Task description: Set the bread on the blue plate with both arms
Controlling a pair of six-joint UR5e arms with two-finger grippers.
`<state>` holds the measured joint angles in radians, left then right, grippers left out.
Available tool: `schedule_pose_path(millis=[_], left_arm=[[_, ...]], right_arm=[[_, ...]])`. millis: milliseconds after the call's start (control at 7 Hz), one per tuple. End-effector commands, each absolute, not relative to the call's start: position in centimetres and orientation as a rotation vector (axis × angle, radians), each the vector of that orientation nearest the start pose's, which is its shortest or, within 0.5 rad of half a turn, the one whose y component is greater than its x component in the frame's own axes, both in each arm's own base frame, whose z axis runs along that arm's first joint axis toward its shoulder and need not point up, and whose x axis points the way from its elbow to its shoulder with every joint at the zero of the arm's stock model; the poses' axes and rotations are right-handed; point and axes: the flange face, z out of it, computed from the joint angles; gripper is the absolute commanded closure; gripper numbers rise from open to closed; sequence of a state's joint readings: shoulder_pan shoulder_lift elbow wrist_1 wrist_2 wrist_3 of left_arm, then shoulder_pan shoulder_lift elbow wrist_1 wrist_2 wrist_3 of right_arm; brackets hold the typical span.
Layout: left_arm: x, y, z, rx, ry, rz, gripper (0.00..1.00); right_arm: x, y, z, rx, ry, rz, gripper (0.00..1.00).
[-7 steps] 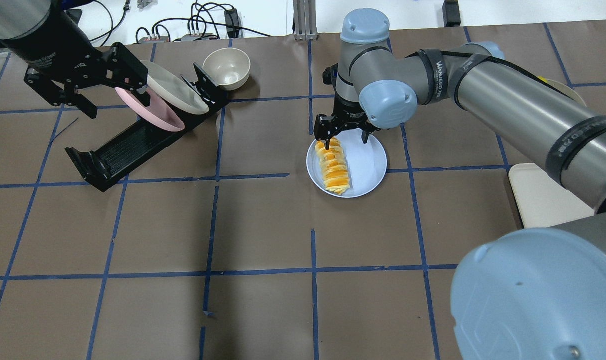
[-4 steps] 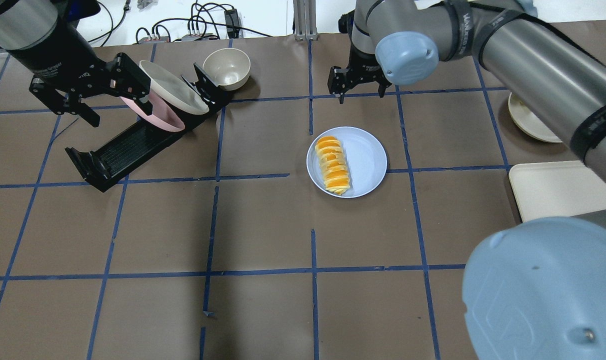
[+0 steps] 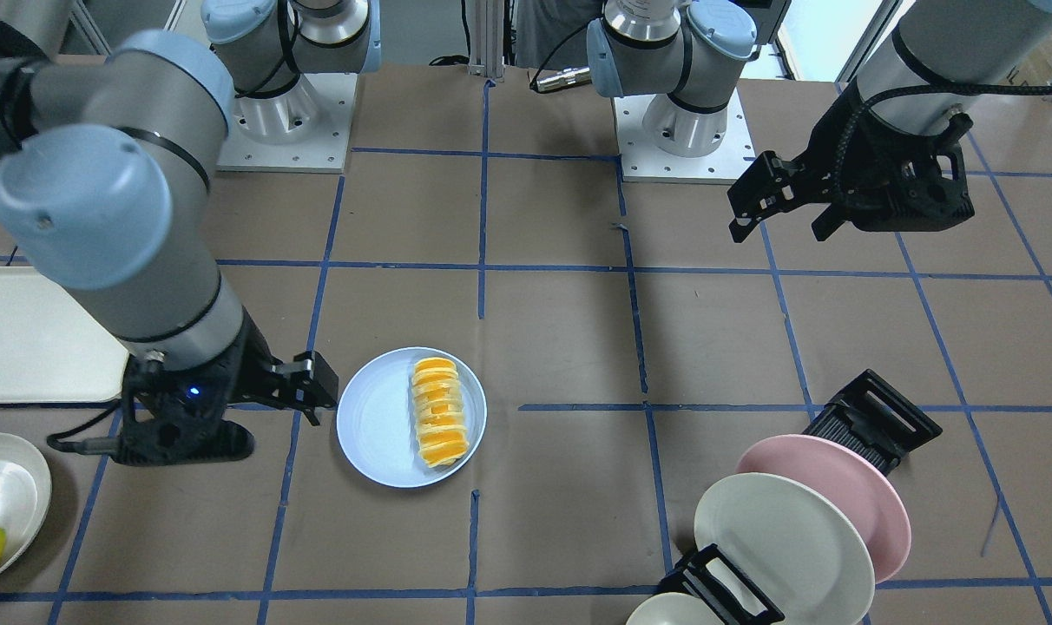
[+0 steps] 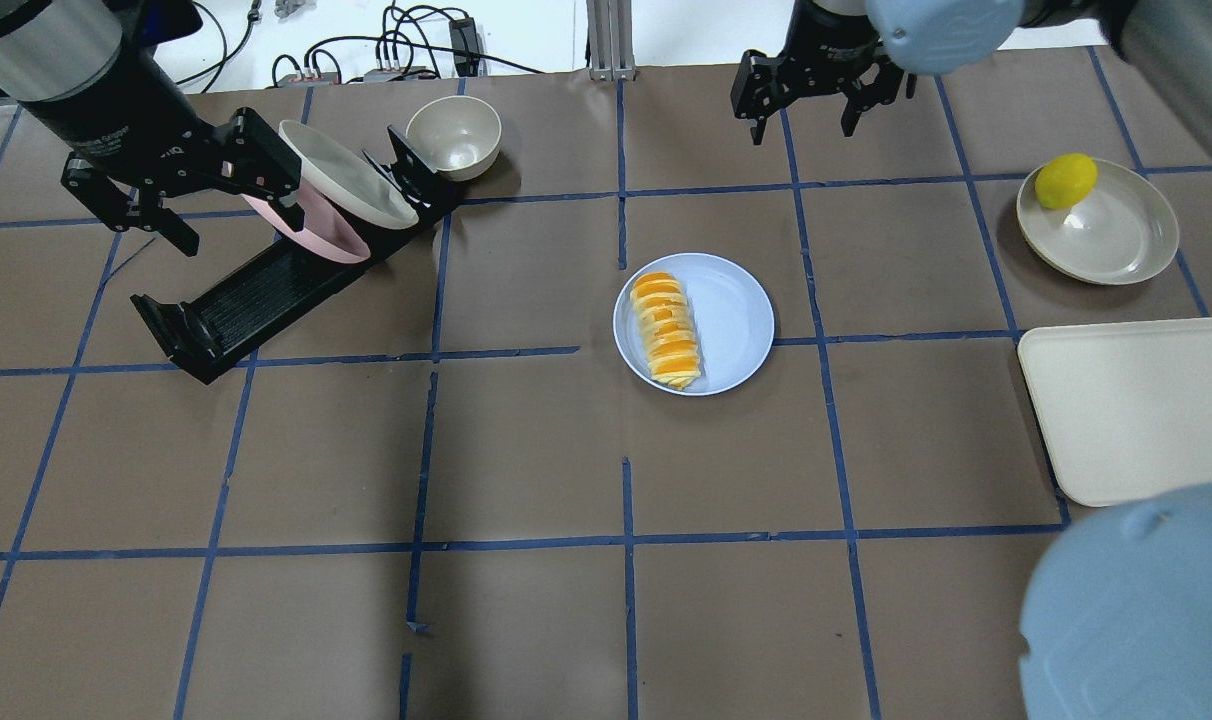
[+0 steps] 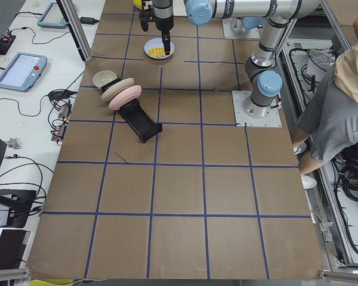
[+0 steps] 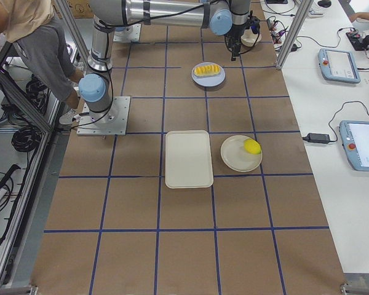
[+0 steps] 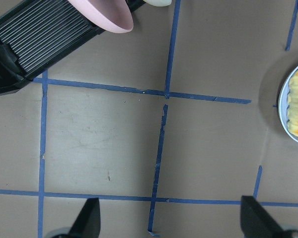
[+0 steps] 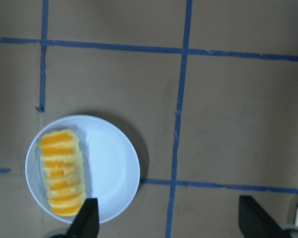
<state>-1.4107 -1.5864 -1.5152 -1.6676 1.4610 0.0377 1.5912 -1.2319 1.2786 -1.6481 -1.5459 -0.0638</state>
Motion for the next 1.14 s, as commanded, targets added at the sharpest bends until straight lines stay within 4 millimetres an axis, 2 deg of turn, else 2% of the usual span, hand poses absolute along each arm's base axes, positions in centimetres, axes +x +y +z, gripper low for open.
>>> schedule_pose_path(millis=[0,143,429,571,1000], left_arm=[[-6.5,-50.9,49.7,-0.203,3.256,0.073,0.0],[-6.4,-51.2,49.4,-0.193,3.254,0.078,0.0],[-6.4,-51.4,49.1,-0.191,3.253,0.083,0.0],[-6.3,-51.3,49.2,-0.188,3.253,0.08,0.0],[-6.3,-51.4,49.1,-0.188,3.253,0.083,0.0]], right_arm=[[12.9,-57.0,50.9,-0.159,3.082,0.07,0.0],[13.2,-55.5,51.0,-0.151,3.078,0.108,0.0],[13.4,-52.7,50.9,-0.141,3.092,0.075,0.0],[13.3,-52.9,50.5,-0.131,3.102,0.005,0.0],[13.2,-52.5,49.2,-0.141,3.097,0.063,0.0]])
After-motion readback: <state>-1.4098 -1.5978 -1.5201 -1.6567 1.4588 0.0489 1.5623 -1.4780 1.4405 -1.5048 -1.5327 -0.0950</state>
